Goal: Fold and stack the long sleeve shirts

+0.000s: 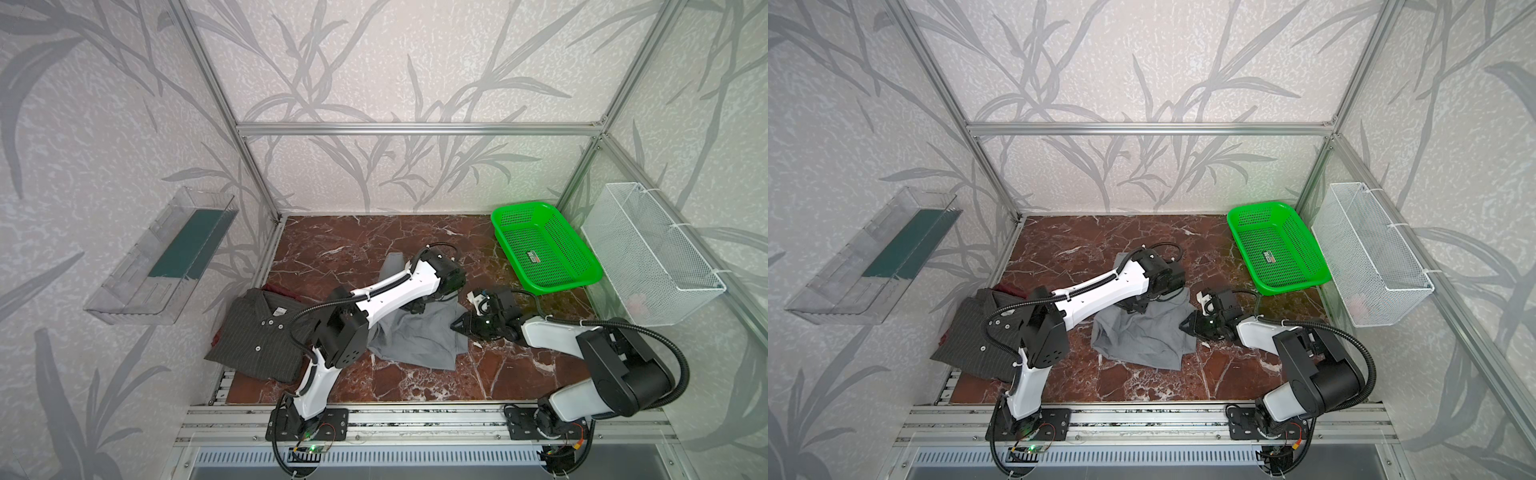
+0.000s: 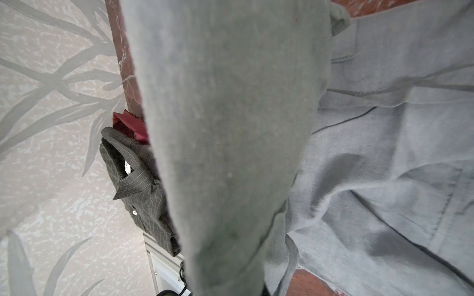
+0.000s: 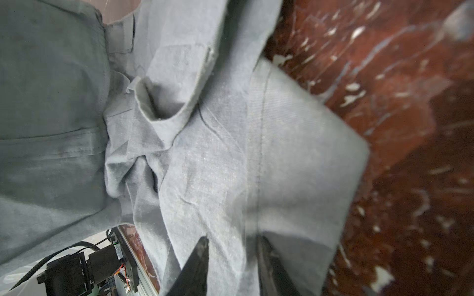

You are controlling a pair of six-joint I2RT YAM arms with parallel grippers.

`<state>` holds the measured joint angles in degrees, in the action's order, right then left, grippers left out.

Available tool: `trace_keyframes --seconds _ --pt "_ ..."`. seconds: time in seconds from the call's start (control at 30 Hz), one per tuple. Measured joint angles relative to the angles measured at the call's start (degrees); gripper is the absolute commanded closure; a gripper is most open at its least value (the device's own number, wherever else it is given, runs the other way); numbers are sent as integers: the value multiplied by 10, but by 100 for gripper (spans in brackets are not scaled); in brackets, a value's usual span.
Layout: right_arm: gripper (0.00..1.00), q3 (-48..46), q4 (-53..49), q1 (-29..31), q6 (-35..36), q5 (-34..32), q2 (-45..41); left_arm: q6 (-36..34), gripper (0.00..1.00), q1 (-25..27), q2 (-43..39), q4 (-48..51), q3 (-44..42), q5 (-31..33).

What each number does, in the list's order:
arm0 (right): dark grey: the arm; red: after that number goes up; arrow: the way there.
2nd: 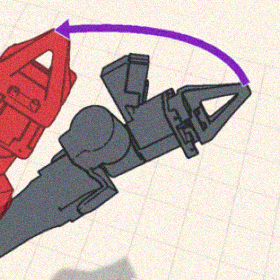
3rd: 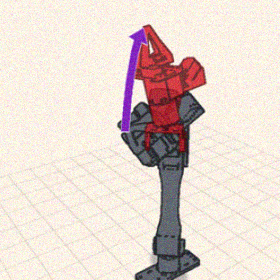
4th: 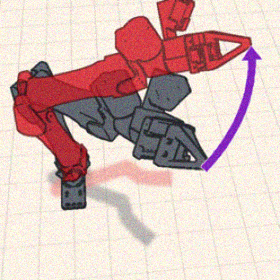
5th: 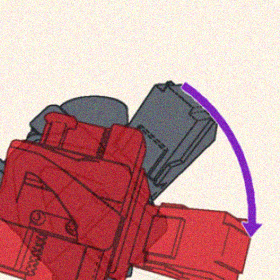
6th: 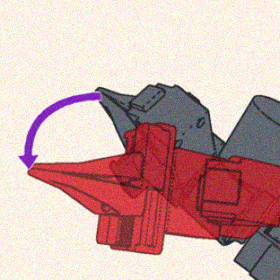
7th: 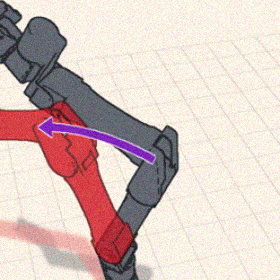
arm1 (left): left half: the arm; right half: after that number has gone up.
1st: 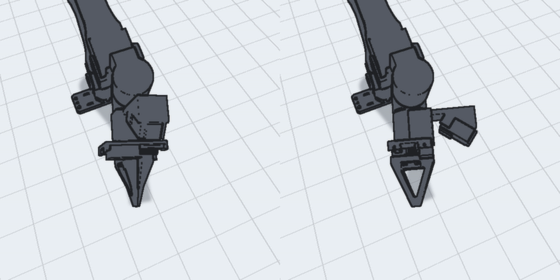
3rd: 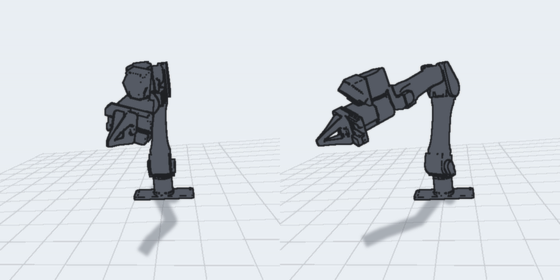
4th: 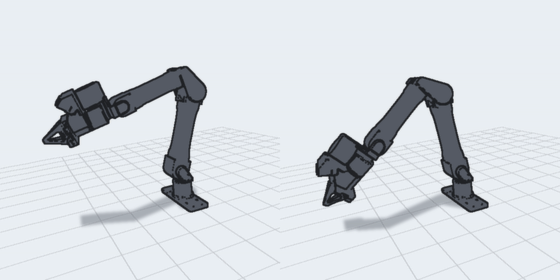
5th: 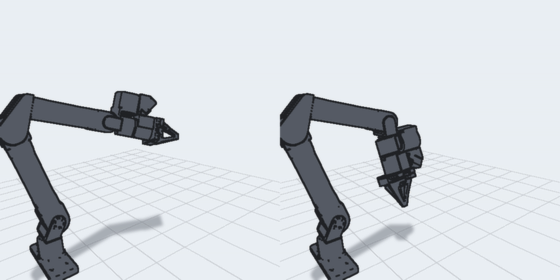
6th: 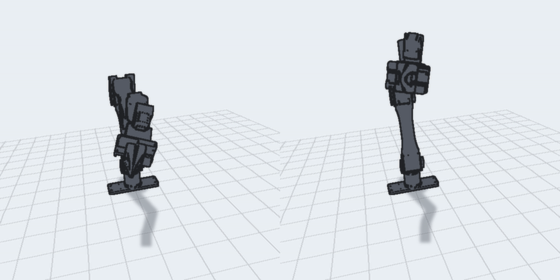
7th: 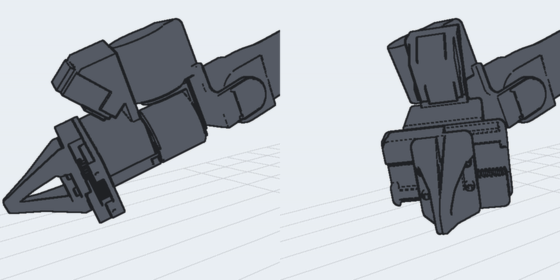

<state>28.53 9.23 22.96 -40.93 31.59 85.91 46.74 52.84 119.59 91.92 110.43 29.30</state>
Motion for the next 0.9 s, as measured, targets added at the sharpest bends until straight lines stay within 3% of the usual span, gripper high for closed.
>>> trace_keyframes --seconds 0.47,0.9 --pt "67 -2 36 0 -16 4 19 1 100 35 70 2 55 -22" --pt "68 -4 47 0 -23 4 22 62 100 54 103 4 90 -55"
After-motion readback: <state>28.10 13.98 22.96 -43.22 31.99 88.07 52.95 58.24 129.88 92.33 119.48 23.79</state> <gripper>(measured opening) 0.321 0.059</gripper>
